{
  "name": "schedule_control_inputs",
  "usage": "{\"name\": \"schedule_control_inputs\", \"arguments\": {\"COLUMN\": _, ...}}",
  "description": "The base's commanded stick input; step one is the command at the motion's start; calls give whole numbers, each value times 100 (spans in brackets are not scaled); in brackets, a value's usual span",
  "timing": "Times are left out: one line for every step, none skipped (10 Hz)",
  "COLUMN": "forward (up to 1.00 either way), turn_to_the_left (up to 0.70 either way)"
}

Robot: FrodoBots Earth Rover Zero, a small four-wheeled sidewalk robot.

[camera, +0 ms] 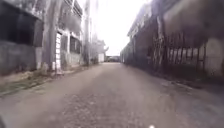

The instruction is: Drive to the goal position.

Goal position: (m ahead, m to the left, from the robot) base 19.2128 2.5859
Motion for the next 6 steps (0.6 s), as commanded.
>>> {"name": "schedule_control_inputs", "arguments": {"forward": 70, "turn_to_the_left": 0}}
{"name": "schedule_control_inputs", "arguments": {"forward": 70, "turn_to_the_left": 0}}
{"name": "schedule_control_inputs", "arguments": {"forward": 70, "turn_to_the_left": 0}}
{"name": "schedule_control_inputs", "arguments": {"forward": 70, "turn_to_the_left": 0}}
{"name": "schedule_control_inputs", "arguments": {"forward": 70, "turn_to_the_left": 0}}
{"name": "schedule_control_inputs", "arguments": {"forward": 70, "turn_to_the_left": 0}}
